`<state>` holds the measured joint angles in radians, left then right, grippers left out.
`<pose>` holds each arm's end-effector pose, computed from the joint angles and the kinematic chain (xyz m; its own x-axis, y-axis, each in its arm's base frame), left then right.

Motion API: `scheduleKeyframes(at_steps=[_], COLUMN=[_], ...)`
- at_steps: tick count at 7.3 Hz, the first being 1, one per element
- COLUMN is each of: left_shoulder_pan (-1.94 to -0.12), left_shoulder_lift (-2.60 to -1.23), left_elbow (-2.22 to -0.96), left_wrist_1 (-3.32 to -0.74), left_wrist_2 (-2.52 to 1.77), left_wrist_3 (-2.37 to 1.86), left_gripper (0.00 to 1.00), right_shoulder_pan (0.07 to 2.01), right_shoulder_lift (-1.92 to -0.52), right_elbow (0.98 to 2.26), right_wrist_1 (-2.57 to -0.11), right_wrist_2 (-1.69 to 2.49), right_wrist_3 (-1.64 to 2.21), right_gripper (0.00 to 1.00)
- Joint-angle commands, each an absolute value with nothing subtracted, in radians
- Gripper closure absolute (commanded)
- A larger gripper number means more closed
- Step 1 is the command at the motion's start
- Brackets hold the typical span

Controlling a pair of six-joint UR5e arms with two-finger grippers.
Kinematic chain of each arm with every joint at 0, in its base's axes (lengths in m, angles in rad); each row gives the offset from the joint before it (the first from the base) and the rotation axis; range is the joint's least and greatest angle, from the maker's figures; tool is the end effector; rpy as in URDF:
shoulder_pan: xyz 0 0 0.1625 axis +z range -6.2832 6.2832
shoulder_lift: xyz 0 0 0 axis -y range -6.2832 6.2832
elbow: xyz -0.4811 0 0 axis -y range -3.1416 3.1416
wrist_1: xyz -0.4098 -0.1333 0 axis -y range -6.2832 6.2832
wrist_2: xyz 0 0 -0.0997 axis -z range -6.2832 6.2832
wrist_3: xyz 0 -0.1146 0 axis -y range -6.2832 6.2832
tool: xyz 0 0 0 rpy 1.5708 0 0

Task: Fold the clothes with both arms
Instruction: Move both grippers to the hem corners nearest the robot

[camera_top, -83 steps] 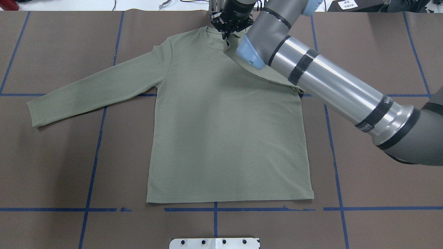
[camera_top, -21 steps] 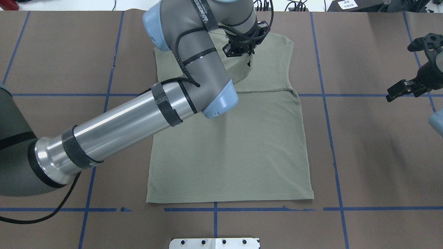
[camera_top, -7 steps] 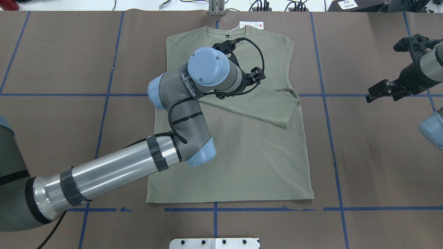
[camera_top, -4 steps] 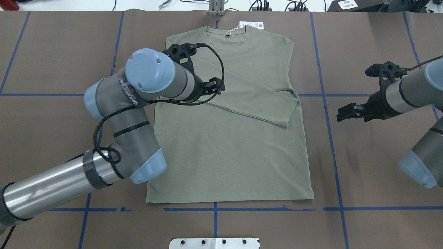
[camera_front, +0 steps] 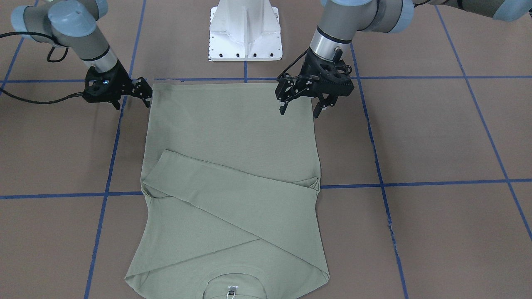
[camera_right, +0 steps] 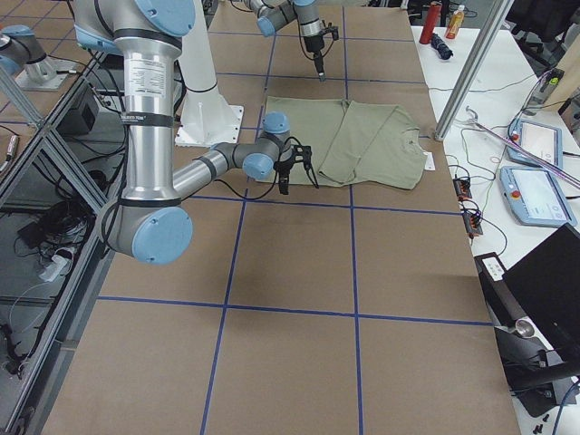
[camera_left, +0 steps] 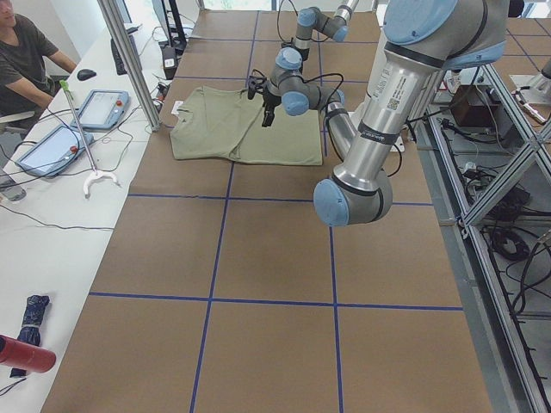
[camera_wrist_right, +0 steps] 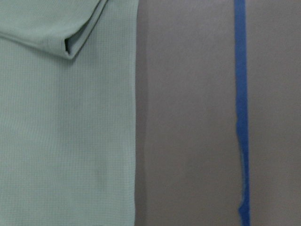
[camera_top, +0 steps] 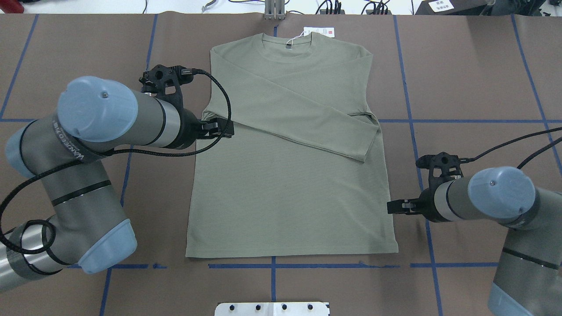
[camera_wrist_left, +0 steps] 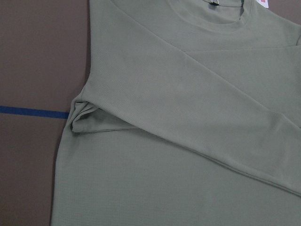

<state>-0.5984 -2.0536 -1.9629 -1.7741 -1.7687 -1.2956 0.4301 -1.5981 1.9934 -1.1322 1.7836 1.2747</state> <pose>0.4600 -0.4477 0.2394 0.4872 -0.0097 -0.8732 0.2876 0.9459 0.1500 -0.4226 -0.3139 0.4871 0.6617 -0.0103 0.7497 -0.0756 0.9939 0.0803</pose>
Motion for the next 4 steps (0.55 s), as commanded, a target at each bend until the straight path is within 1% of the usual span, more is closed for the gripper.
scheduleKeyframes(at_steps=[1, 4], left_shoulder_pan=[-0.598, -0.598], left_shoulder_lift=[-2.039, -2.040], left_elbow=[-1.988, -1.997], left_wrist_1=[-1.763, -1.763], left_wrist_2=[-1.769, -1.769], left_wrist_3=[-1.293, -1.295], left_gripper=[0.00, 0.00], right_shoulder_pan=[0.339, 0.304], right_shoulder_lift=[-1.598, -1.598], right_elbow=[2.000, 1.999], right_wrist_1=[-1.135, -1.140], right_wrist_2=[1.743, 1.744], right_wrist_3=[1.310, 1.315], right_gripper=[0.00, 0.00])
